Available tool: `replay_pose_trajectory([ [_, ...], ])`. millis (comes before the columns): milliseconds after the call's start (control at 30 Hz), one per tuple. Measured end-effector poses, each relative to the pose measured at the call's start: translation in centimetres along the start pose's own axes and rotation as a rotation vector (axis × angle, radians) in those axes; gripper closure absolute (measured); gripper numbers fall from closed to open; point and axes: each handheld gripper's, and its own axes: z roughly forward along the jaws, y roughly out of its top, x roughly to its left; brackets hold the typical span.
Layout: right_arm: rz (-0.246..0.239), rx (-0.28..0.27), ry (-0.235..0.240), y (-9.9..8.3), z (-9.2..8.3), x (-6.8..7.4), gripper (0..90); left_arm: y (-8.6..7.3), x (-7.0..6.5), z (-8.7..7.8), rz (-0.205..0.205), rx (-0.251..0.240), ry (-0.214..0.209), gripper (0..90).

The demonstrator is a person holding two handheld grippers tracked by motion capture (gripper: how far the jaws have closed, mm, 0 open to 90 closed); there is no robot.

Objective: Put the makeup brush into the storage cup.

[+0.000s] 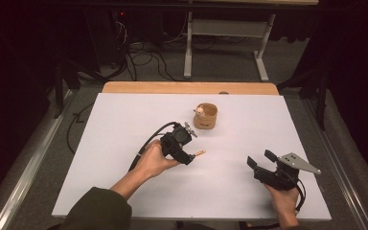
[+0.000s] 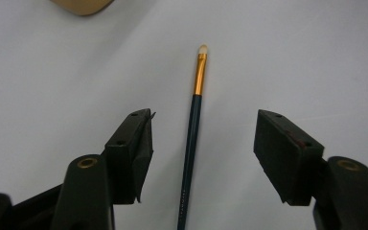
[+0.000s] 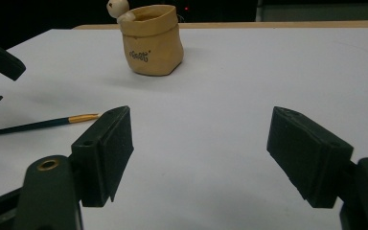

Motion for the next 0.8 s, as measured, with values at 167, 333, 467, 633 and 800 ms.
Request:
replay_pose_trajectory([
  [167, -0.001, 0.003, 0.003, 0.0, 0.0, 0.0, 25.9, 0.1, 0.3, 0.4, -0.01, 0.052, -0.012, 42.3],
  [333, 0.004, 0.006, 0.002, 0.0, 0.0, 0.0, 25.9, 0.0, 0.3, 1.0, -0.001, 0.106, -0.005, 44.3],
  [467, 0.003, 0.007, 0.003, 0.0, 0.1, 0.0, 25.9, 0.0, 0.3, 1.6, 0.011, 0.147, -0.006, 47.9],
  [633, 0.004, 0.007, 0.003, 0.0, 0.1, 0.0, 25.9, 0.0, 0.2, 2.1, 0.018, 0.173, -0.007, 50.0],
  [800, 0.004, 0.006, 0.006, 0.0, 0.1, 0.0, 25.9, 0.0, 0.4, 2.6, 0.012, 0.21, 0.001, 52.3],
])
